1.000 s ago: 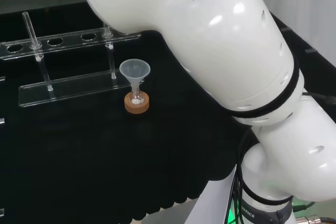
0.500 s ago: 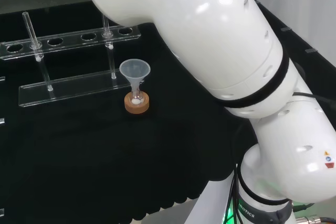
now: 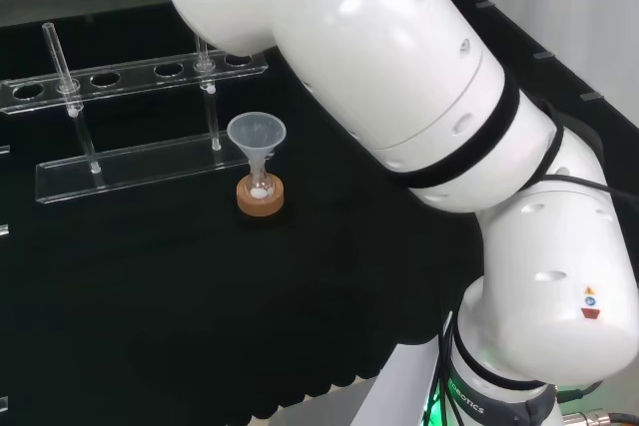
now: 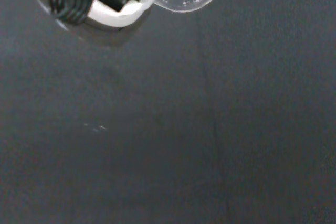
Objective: Put the weighing funnel back on the table.
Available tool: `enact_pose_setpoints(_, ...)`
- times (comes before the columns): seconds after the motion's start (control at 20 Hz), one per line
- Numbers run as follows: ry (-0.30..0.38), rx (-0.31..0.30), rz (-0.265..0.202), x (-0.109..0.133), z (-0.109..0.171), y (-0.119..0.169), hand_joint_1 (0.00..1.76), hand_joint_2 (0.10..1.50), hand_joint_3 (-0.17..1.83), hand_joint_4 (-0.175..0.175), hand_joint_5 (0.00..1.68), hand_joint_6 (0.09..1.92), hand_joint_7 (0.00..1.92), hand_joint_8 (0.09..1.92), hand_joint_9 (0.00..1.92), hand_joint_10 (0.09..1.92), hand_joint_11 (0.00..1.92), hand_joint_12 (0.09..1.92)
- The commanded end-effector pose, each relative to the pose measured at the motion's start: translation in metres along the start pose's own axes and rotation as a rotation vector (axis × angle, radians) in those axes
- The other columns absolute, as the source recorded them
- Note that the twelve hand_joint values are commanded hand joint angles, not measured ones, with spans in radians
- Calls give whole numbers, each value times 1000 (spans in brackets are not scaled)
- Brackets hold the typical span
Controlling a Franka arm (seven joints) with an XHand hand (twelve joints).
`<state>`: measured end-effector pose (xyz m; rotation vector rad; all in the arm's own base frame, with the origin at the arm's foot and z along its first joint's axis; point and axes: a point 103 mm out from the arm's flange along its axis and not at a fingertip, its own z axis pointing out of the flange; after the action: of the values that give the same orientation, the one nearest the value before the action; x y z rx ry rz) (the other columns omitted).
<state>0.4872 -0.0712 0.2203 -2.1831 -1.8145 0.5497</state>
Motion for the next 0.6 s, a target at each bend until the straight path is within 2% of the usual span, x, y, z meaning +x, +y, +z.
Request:
enact_pose_setpoints(0.05,-3,-9,-3,-3,22,42,1123,685,602,175,1267,658,621,658,928,376,721,1134)
enact_pose_setpoints(0.25,-10,-6,19,-6,34,55,1123,684,602,175,1267,659,620,659,927,376,722,1133)
enact_pose_setpoints(0.6,-5,18,25,-9,58,71,1123,685,603,175,1265,662,619,660,926,377,723,1131)
